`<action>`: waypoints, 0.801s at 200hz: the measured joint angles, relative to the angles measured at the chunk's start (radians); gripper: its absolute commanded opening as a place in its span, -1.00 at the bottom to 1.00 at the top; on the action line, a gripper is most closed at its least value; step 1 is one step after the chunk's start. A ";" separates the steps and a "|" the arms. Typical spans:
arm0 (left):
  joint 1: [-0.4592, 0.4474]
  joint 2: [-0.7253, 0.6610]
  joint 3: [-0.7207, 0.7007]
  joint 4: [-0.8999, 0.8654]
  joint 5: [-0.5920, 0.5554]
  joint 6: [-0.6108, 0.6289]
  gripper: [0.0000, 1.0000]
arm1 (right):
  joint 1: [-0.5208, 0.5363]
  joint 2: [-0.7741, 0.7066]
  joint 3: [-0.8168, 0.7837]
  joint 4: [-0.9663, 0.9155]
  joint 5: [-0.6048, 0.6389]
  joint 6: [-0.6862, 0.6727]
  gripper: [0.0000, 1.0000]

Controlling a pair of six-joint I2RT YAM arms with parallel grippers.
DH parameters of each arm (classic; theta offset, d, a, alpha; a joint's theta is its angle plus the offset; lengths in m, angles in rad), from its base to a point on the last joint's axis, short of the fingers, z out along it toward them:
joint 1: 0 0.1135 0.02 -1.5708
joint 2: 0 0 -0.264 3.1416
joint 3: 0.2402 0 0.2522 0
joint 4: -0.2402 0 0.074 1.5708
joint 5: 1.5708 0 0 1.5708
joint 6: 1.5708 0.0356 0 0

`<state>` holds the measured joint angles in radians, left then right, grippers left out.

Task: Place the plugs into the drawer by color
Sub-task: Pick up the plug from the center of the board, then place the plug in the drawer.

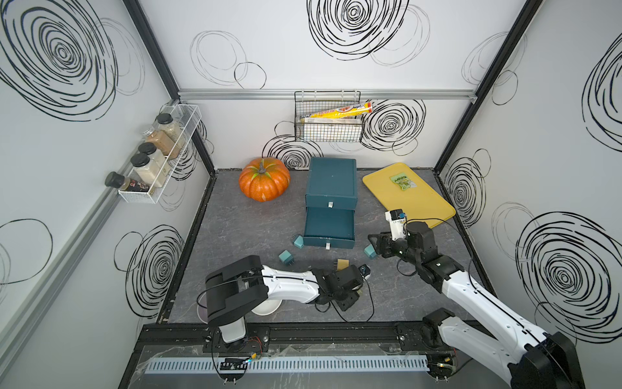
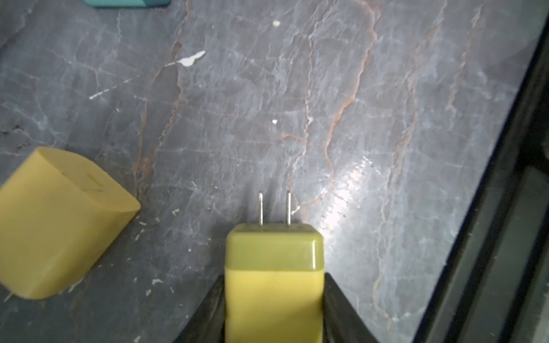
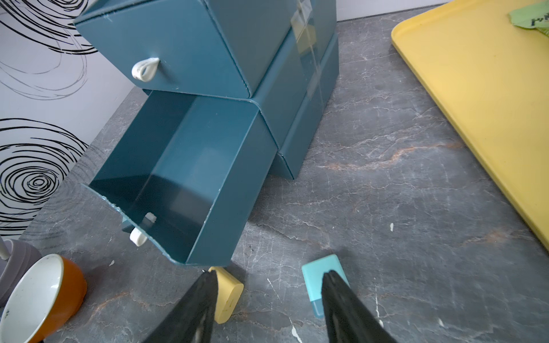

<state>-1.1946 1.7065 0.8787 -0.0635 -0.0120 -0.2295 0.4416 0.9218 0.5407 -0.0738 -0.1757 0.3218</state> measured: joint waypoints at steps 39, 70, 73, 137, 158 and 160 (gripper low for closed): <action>0.027 -0.176 -0.026 0.035 0.106 -0.037 -0.64 | 0.000 -0.036 -0.005 0.001 0.001 0.000 0.22; 0.091 -0.363 -0.049 0.060 0.192 -0.097 -0.71 | 0.000 -0.045 -0.006 0.006 -0.007 0.000 0.21; 0.098 -0.386 -0.053 0.066 0.197 -0.109 -0.71 | 0.000 -0.046 -0.006 0.007 -0.010 0.000 0.21; 0.219 -0.602 -0.106 0.102 0.192 -0.240 -0.74 | -0.001 -0.095 -0.047 0.136 -0.288 -0.004 0.20; 0.230 -0.584 -0.045 -0.026 0.046 -0.257 -0.79 | 0.000 -0.095 -0.048 0.161 -0.335 -0.005 0.20; 0.233 -0.575 -0.033 -0.045 0.026 -0.257 -0.80 | 0.000 -0.096 -0.048 0.161 -0.335 -0.004 0.20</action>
<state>-0.9619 1.1320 0.8455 -0.1085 0.0135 -0.4870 0.4412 0.8261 0.4931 0.0875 -0.5106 0.3176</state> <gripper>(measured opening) 0.465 0.602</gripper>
